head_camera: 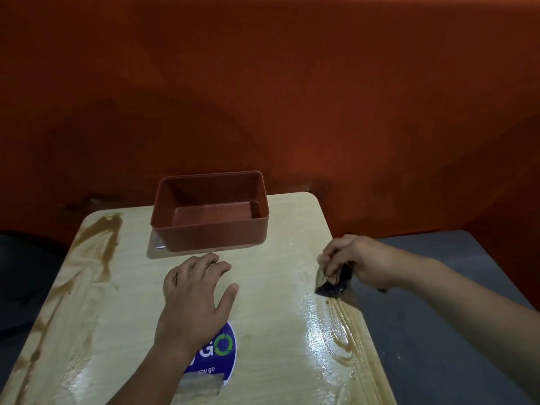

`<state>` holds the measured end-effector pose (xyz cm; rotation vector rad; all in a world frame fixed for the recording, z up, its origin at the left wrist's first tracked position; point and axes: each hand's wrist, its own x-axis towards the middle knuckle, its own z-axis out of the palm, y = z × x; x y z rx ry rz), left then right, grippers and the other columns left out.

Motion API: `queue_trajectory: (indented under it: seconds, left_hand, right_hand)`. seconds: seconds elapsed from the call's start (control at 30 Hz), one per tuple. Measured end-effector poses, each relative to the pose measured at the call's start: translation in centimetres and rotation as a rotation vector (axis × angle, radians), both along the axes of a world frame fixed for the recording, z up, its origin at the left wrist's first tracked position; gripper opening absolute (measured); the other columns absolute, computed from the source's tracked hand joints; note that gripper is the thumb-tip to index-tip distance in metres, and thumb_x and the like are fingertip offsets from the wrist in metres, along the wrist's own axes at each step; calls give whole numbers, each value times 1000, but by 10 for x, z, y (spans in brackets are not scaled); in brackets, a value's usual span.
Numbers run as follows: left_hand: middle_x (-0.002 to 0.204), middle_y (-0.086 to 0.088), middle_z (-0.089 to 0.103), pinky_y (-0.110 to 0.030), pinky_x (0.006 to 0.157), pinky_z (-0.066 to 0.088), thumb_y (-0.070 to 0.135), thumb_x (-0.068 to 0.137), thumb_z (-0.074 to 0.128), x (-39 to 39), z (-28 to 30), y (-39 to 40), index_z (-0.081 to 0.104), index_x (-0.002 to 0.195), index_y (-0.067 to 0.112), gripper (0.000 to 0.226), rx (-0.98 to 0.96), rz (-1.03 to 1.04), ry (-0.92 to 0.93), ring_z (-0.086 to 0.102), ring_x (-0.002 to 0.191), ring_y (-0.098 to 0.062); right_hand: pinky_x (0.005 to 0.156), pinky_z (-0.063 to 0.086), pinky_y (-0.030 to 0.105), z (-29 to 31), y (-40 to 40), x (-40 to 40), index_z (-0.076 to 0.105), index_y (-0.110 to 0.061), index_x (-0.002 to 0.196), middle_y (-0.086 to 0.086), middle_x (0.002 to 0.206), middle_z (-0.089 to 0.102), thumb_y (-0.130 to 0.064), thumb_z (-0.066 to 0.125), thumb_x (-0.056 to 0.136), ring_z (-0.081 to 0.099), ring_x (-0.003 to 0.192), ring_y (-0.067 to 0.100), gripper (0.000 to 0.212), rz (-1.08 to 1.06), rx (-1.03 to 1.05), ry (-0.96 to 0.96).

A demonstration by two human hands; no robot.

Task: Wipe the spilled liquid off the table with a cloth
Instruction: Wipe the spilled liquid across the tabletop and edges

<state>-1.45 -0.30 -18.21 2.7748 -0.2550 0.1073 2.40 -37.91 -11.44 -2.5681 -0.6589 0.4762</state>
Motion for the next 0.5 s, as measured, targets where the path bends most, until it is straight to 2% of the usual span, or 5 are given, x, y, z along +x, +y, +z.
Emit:
queue_trajectory:
  seconds: [0.13,0.2,0.27,0.37,0.5]
  left_hand:
    - [146,16,51,-46,118,28,66,98,39,0,-1,1,59,131,42,46,-2,-9,-18,39,138,-12]
    - [146,15,52,-47,118,29,66,98,40,0,-1,1,60,131,41,46,7,-10,-21,41,138,-13]
    - [146,15,52,-48,118,29,66,98,39,1,-1,1,61,131,41,48,7,-10,-17,41,139,-13]
    - [147,14,53,-49,118,29,68,97,37,0,0,-1,61,131,40,50,-3,-2,-18,41,139,-14]
    - [146,14,53,-48,118,28,67,97,37,1,0,0,61,131,41,50,-1,-7,-17,41,139,-14]
  right_hand:
    - [106,46,34,1,3,27,70,-21,132,-6,129,56,9,58,88,54,123,20,54,-254,19,-102]
    - [105,46,40,-11,20,27,61,-22,143,-2,134,51,-10,66,94,48,121,25,50,-272,-60,-147]
    - [103,45,41,-25,30,9,57,-23,148,0,139,47,-11,67,93,41,117,24,57,-253,-113,-195]
    - [102,44,33,-32,17,-28,61,-24,144,-3,138,48,-1,66,90,43,118,21,59,-153,-97,-236]
    - [104,47,27,-7,-5,-34,75,-25,126,-9,132,58,12,55,84,57,125,17,60,-50,-48,-14]
